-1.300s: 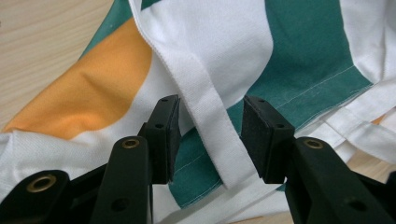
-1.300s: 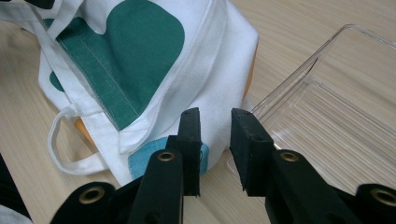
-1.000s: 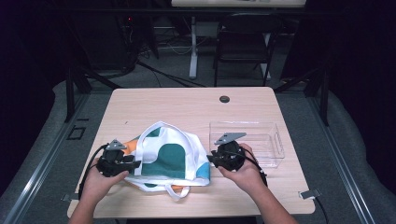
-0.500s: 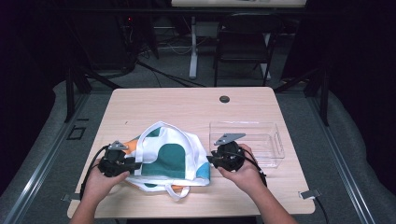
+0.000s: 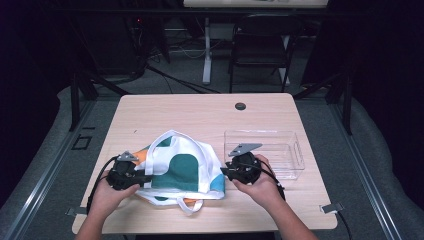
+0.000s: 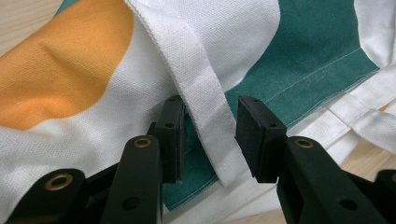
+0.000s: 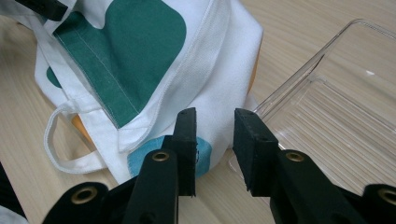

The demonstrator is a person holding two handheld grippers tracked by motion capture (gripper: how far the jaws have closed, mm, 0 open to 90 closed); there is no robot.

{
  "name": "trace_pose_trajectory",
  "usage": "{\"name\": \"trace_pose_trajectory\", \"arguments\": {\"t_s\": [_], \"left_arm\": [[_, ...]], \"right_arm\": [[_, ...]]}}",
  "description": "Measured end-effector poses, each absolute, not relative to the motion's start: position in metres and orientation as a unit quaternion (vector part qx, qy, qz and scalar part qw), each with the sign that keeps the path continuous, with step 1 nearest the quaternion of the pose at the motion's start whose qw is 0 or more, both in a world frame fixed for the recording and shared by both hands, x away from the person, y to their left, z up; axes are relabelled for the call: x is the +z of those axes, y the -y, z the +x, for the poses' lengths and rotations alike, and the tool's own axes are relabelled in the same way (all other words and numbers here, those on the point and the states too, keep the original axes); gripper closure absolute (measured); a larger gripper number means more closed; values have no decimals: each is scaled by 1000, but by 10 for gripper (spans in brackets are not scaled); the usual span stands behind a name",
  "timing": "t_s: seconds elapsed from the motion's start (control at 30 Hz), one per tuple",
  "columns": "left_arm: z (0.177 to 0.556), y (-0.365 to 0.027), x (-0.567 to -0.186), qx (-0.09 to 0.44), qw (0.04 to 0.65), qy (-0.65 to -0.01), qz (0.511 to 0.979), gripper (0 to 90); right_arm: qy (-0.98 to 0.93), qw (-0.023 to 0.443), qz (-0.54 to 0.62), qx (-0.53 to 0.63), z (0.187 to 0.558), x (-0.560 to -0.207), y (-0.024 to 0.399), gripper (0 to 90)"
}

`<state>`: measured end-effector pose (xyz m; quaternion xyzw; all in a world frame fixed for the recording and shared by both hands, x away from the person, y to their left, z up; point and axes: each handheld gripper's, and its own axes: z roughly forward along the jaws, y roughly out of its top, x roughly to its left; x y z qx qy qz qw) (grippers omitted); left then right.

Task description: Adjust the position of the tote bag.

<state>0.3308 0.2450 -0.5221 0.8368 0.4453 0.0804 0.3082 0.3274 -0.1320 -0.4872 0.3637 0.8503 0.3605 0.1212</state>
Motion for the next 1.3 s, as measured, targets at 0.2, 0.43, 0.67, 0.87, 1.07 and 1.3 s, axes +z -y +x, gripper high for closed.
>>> {"name": "trace_pose_trajectory", "arguments": {"t_s": [0.2,0.43,0.67,0.87,1.07,1.3], "left_arm": [[330,-245,-521,78,309,-443,838,663],[330,-245,-519,81,306,-439,841,705],[330,-245,-518,84,307,-435,842,763],[329,-244,-517,87,304,-433,844,789],[329,-244,-517,86,302,-429,847,831],[329,-244,-516,80,303,-422,851,865]], "right_arm": [[-851,122,363,360,328,-487,132,700],[-850,122,366,360,327,-488,131,699],[-850,122,365,361,327,-488,131,696],[-850,122,363,362,327,-489,131,692],[-850,123,363,362,327,-489,130,685],[-850,123,363,361,327,-489,130,684]]}}
